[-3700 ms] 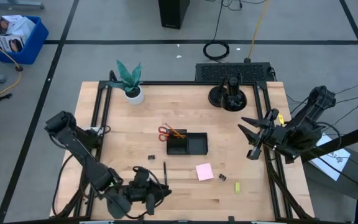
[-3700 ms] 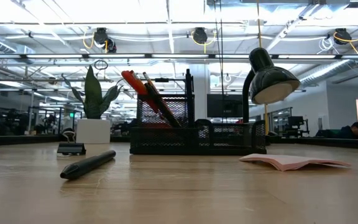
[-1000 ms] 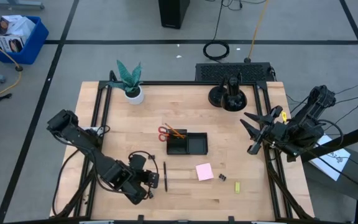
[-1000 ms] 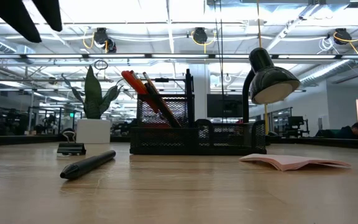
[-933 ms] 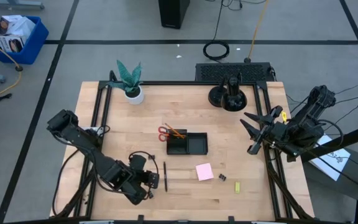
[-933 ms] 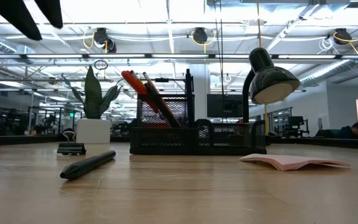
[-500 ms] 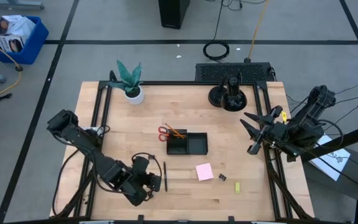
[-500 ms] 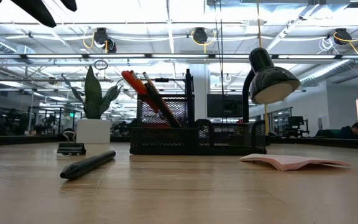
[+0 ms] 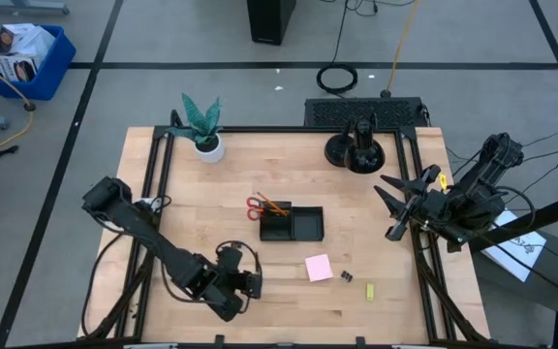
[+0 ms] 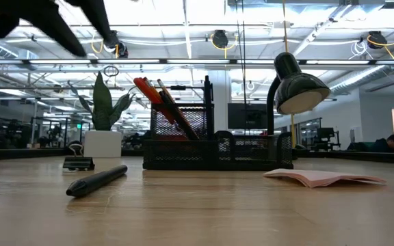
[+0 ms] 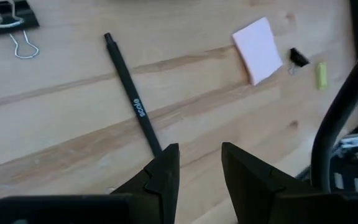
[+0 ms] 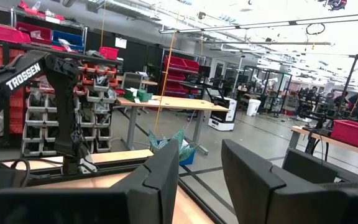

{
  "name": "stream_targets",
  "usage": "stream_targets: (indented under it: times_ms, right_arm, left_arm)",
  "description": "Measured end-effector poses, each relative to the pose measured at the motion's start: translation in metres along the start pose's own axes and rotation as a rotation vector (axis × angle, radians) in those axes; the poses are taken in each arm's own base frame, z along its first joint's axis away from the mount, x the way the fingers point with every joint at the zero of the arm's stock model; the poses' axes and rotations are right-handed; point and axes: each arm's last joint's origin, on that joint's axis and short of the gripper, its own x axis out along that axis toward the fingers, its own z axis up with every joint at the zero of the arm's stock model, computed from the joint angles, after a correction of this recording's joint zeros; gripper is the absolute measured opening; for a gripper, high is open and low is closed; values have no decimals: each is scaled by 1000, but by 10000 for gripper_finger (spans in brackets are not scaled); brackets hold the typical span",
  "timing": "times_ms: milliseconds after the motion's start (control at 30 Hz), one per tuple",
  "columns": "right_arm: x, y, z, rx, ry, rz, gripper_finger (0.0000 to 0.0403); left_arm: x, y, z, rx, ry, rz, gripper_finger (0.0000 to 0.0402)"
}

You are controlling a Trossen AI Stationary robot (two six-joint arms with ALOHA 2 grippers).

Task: Pick and place office supplies into organizer
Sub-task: Put the black pen into the desk organizer

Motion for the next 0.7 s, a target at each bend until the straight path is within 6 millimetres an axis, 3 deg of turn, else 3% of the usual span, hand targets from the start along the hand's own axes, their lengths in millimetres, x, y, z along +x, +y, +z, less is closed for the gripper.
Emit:
stream_targets:
  times_ms: [367,700]
  right_arm:
    - [0,0,0,-3,0,0,116]
    - [0,0,0,-4,0,0,116]
  left_arm:
    - [34,-5,-6,-43,29,-2,124]
    - [37,-3,0,-53,14,28,124]
